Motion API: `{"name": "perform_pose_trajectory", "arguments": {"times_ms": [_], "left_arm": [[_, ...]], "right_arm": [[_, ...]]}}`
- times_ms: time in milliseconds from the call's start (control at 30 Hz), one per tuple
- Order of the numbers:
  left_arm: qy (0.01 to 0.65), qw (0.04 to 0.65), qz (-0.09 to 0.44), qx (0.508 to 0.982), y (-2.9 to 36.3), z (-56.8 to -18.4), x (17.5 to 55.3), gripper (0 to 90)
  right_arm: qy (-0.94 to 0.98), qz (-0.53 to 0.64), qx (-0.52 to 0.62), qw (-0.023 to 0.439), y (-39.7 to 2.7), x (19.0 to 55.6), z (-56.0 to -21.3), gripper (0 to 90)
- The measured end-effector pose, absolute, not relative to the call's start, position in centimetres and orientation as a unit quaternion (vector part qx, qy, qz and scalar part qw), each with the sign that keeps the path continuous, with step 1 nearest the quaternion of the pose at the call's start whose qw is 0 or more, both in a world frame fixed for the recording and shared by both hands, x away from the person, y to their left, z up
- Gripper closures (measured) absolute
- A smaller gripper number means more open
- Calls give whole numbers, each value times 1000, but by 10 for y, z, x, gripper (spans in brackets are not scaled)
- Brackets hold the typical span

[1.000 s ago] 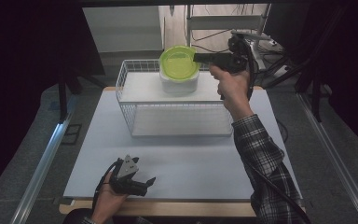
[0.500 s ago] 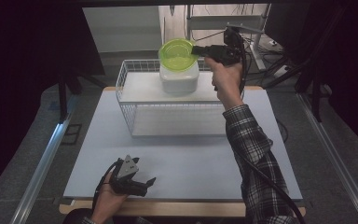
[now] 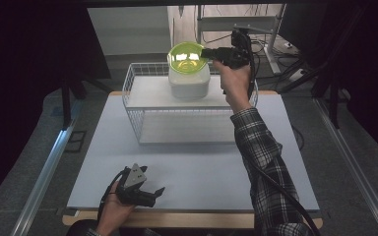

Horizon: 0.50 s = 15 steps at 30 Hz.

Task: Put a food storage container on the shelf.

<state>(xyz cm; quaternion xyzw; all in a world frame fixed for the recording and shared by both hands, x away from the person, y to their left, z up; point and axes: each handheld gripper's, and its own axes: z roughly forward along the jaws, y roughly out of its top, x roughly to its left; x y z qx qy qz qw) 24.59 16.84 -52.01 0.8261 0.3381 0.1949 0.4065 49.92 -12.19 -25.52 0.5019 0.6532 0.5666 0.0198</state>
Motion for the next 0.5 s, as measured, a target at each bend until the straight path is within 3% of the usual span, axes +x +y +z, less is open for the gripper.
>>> {"name": "perform_pose_trajectory", "arguments": {"times_ms": [500], "left_arm": [[338,407,194,826,168,-520,246,60]], "right_arm": [[666,546,505,62,-119,504,-259,662]]}}
